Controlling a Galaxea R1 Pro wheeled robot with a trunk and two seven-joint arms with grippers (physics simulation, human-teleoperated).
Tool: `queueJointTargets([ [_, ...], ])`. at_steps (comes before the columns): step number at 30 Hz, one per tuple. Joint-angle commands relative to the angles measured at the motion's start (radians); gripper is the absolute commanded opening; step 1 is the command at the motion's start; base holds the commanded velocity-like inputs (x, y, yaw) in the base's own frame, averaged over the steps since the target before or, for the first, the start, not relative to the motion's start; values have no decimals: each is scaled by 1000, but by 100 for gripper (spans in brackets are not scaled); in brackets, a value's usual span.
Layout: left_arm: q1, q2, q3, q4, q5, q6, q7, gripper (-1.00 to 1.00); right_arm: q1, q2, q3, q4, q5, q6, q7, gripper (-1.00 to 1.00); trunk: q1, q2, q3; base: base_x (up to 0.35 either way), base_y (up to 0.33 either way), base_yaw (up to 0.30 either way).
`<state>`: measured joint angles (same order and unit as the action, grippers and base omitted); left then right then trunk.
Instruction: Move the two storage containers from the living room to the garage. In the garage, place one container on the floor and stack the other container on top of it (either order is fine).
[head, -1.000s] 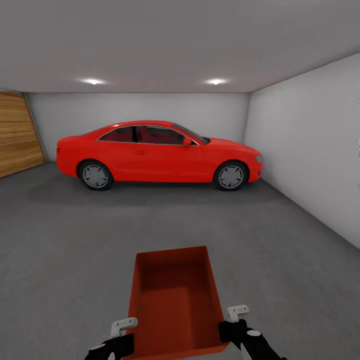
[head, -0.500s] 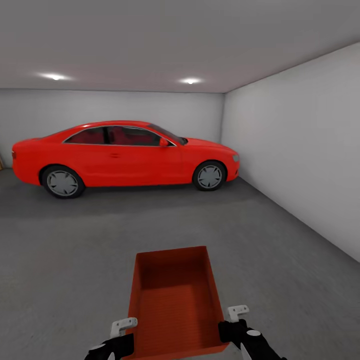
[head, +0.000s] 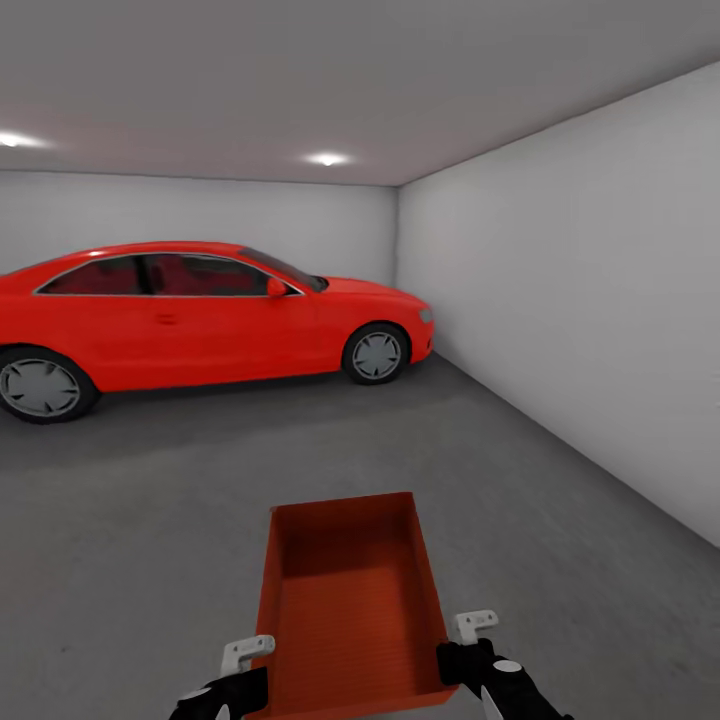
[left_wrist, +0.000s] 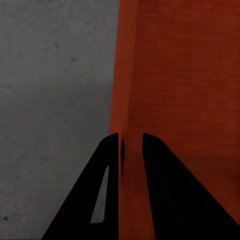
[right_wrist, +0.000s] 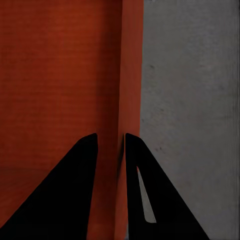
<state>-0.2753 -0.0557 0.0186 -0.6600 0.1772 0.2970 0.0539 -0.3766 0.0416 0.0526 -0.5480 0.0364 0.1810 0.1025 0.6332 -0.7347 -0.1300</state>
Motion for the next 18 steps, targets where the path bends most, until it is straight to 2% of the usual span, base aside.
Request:
queueJointTargets([
  [1, 1, 16, 0, -4, -62, -35, 28, -100, -1, 0, -4, 0, -42, 6, 39, -100, 1, -1, -2, 321, 0, -280],
  [9, 1, 16, 1, -4, -62, -35, 28, -100, -1, 0, -4, 0, -43, 6, 39, -100, 1, -1, -2, 315, 0, -280],
  [18, 1, 16, 1, -4, -61, -35, 28, -100, -2, 0, -5, 0, -43, 6, 39, -100, 1, -1, -2, 35, 0, -280],
])
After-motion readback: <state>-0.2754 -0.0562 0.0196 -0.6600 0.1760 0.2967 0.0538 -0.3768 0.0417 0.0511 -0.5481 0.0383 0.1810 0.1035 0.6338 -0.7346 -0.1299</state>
